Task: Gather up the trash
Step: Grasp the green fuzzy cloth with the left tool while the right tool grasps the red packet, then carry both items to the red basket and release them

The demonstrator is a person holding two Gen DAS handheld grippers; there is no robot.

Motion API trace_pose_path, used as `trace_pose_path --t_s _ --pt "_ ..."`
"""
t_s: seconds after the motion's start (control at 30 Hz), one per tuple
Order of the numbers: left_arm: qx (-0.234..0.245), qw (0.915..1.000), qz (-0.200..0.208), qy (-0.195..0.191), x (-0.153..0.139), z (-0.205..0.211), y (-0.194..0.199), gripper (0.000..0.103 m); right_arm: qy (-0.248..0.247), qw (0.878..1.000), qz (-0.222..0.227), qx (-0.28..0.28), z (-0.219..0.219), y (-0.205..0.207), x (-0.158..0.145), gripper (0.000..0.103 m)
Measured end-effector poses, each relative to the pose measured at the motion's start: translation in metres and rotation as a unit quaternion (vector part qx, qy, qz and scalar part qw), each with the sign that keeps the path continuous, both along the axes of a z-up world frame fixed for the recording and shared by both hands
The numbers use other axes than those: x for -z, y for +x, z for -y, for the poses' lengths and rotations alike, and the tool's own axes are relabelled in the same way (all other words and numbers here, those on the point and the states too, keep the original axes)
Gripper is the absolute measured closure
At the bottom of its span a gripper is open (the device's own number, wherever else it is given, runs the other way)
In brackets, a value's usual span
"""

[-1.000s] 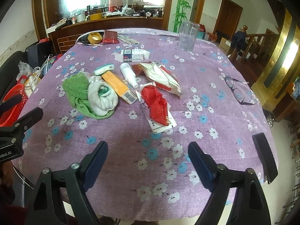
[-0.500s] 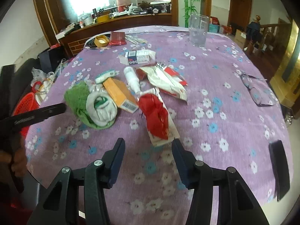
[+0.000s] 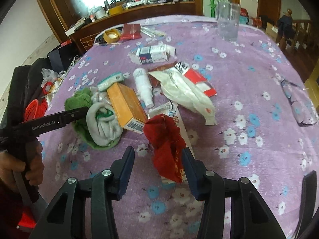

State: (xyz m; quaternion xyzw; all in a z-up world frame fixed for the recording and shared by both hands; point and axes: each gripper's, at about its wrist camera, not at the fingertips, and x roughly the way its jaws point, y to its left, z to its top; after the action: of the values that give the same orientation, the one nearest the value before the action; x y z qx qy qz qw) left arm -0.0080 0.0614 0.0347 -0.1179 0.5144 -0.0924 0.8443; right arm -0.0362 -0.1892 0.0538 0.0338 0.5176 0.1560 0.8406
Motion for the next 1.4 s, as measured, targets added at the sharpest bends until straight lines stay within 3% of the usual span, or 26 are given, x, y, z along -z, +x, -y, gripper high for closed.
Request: trace_pose_path --t_s 0.1,0.2,0.3,0.6,0.87,1.4 --pt "0.001 0.9999 0.013 0.000 0.001 0.003 -0.001 0.048 -0.002 1.000 -0.005 0.001 0.000 0.005 0.007 0.053" --pt "0.002 0.9997 0.025 0.000 -0.001 0.003 -0.007 0.054 -0.002 1.000 -0.018 -0.001 -0.001 0.010 0.014 0.069" --pt "-0.005 0.9995 0.031 -0.007 -0.005 -0.001 -0.016 0.055 0.000 1.000 -0.012 0.001 0.000 0.008 0.012 0.075" --pt "0.013 0.9955 0.091 0.022 -0.030 0.004 -0.064 0.055 -0.007 1.000 0.027 0.000 -0.003 -0.019 -0.011 0.077" --pt "0.014 0.9907 0.131 0.036 -0.053 0.002 -0.081 0.055 -0.005 0.998 0.051 -0.020 -0.022 -0.037 -0.028 0.077" --pt "-0.018 0.9859 0.152 0.068 -0.069 -0.042 -0.112 0.055 0.003 0.995 0.061 -0.078 -0.089 -0.050 -0.039 0.077"
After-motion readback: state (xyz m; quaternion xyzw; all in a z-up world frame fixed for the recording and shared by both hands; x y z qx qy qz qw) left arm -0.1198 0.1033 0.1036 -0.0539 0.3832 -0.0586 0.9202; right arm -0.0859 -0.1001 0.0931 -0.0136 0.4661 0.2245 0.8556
